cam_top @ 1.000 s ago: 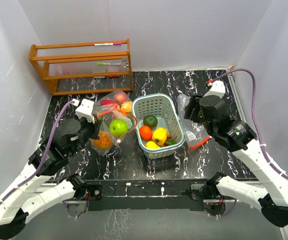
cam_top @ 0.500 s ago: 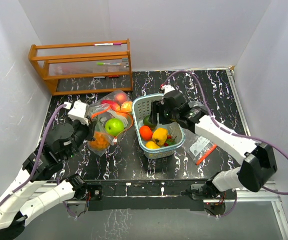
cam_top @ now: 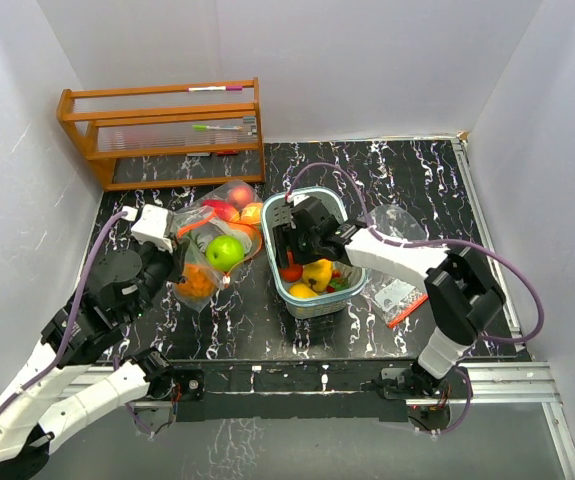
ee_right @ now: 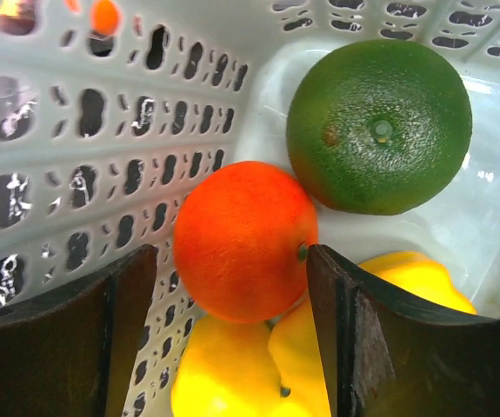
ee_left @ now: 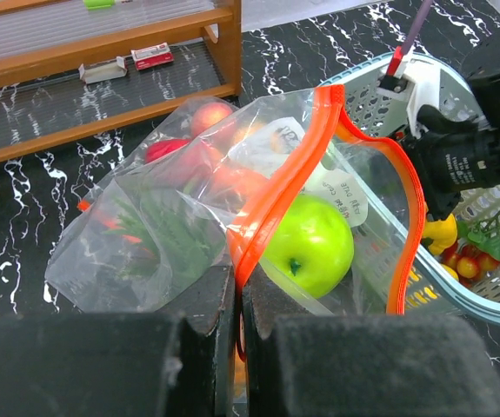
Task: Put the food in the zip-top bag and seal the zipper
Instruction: Pick up the fake fruit from the bin, then place the fake fruit in the zipper food storage bag.
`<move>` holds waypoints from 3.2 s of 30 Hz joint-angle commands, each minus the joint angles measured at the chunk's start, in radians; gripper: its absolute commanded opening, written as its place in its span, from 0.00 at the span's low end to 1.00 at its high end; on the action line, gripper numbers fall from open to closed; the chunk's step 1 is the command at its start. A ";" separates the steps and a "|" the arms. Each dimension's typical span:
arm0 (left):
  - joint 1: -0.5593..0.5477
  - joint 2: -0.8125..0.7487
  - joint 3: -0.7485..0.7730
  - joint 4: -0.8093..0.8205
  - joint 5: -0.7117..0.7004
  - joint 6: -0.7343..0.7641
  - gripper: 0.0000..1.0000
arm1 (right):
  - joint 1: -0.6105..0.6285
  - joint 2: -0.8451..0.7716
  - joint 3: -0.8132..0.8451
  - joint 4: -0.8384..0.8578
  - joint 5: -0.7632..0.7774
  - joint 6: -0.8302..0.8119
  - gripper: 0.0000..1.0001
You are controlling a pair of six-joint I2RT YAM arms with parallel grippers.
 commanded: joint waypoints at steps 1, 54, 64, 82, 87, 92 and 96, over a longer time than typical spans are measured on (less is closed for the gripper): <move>0.004 -0.022 -0.008 0.022 -0.033 0.020 0.00 | 0.013 0.048 0.007 0.075 0.034 -0.006 0.73; 0.004 0.109 -0.005 0.081 0.211 -0.148 0.00 | 0.240 -0.283 0.107 0.284 -0.070 0.010 0.24; 0.004 0.099 -0.004 0.110 0.323 -0.222 0.00 | 0.289 -0.129 0.130 0.363 0.311 0.054 0.40; 0.004 0.069 -0.048 0.137 0.226 -0.218 0.00 | 0.366 -0.355 0.042 0.299 0.312 0.080 0.98; 0.004 0.063 -0.033 0.167 0.224 -0.231 0.00 | 0.366 -0.464 -0.026 0.321 0.318 0.099 0.98; 0.004 0.074 -0.056 0.200 0.243 -0.257 0.00 | 0.366 -0.495 -0.050 0.253 0.341 0.118 0.98; 0.004 0.088 -0.074 0.219 0.268 -0.272 0.00 | 0.366 -0.528 -0.098 0.143 0.398 0.179 0.99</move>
